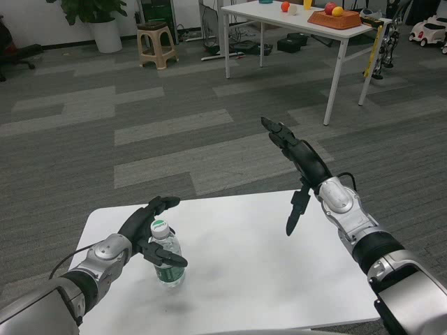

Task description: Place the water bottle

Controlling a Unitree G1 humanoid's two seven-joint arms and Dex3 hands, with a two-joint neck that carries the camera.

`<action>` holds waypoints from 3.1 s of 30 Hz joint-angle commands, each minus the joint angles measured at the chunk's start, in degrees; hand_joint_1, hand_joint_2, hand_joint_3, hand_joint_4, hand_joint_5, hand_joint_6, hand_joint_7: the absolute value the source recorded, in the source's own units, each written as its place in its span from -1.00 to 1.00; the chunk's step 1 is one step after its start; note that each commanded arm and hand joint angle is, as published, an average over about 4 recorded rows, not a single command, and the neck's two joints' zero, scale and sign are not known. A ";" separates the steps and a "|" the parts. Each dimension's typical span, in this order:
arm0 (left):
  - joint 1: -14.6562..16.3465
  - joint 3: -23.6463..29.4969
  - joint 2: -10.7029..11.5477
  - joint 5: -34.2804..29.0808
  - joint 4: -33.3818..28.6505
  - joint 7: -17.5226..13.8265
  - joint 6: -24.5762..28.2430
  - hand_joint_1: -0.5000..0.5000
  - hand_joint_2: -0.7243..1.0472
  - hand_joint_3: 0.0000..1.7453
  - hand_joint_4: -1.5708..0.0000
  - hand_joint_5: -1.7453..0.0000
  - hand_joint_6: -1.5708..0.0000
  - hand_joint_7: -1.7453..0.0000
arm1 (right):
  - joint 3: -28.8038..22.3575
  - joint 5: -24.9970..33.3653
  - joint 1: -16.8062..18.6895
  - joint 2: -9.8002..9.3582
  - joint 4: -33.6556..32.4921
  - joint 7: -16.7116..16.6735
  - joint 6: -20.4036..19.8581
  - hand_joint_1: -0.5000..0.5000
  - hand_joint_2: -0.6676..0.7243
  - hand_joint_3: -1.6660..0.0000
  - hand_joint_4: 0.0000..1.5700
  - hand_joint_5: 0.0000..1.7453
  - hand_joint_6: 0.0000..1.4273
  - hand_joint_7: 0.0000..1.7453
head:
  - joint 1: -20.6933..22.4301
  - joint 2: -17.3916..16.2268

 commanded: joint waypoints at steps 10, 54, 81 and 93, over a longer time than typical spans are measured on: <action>-1.15 0.51 1.02 -0.77 -2.26 -2.26 0.50 -0.96 -0.80 -0.90 1.00 -1.00 1.00 0.84 | -0.23 0.24 -1.34 0.52 0.68 -0.16 -0.18 -0.92 0.82 1.00 -1.00 -1.00 -1.00 -1.00 | 0.04 -0.09; 13.44 33.51 9.85 9.58 -35.55 -7.38 0.11 -0.99 -0.70 -0.90 1.00 -1.00 1.00 0.84 | -0.54 0.15 -2.39 0.56 1.69 -0.07 -0.25 -0.94 0.82 1.00 -1.00 -1.00 -1.00 -1.00 | 0.54 -0.30; 13.44 33.64 8.44 5.82 -43.66 -8.46 0.06 -1.00 -0.70 -0.93 1.00 -0.76 1.00 0.92 | -0.32 0.15 -2.66 0.39 -0.07 -0.07 -0.27 -0.92 0.82 1.00 -1.00 -1.00 -1.00 -1.00 | 0.25 -0.12; 13.44 33.77 8.14 5.34 -43.66 -8.46 -0.20 -1.00 -0.70 -0.90 1.00 -0.62 1.00 0.92 | -0.40 0.15 -2.57 0.47 -0.38 -0.07 -0.27 -0.92 0.82 1.00 -1.00 -1.00 -1.00 -1.00 | 0.49 0.17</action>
